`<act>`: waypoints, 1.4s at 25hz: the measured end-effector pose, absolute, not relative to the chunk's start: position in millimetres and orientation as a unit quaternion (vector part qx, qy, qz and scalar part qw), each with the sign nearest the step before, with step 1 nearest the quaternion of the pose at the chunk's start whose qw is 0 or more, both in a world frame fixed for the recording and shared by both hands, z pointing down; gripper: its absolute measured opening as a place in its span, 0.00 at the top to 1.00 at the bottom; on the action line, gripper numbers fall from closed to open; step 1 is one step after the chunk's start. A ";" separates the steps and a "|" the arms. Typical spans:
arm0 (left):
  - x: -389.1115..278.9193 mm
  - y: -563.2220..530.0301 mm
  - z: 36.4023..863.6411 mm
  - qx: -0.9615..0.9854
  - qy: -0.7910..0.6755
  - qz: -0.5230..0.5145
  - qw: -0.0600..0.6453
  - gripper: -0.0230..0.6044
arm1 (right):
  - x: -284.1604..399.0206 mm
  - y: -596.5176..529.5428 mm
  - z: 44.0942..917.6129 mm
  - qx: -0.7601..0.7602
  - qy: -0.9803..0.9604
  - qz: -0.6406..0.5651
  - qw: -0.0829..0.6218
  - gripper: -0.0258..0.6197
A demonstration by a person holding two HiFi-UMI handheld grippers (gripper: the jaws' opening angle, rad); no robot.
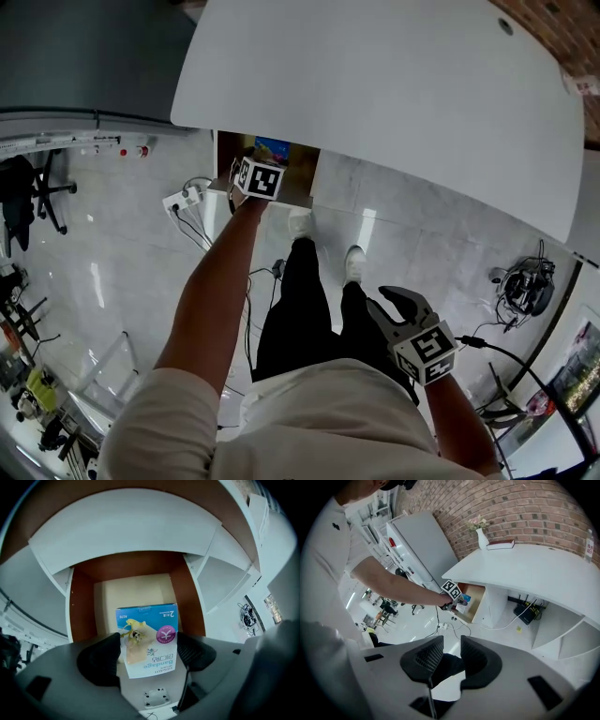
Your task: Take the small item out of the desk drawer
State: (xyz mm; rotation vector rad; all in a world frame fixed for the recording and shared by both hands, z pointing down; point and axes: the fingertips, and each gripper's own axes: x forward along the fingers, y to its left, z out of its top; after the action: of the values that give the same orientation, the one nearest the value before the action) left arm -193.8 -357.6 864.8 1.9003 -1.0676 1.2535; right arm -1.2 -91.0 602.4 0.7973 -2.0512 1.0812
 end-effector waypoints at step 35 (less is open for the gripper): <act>-84.6 -71.9 486.3 0.802 -0.444 0.277 0.287 0.38 | 121.9 9.0 446.2 0.344 -0.872 0.244 0.249 0.90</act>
State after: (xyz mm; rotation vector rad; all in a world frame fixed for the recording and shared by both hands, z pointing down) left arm -84.6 -71.9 486.3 2.1426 -1.1865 0.7407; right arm 121.9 9.0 446.2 0.9366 -2.3741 0.6651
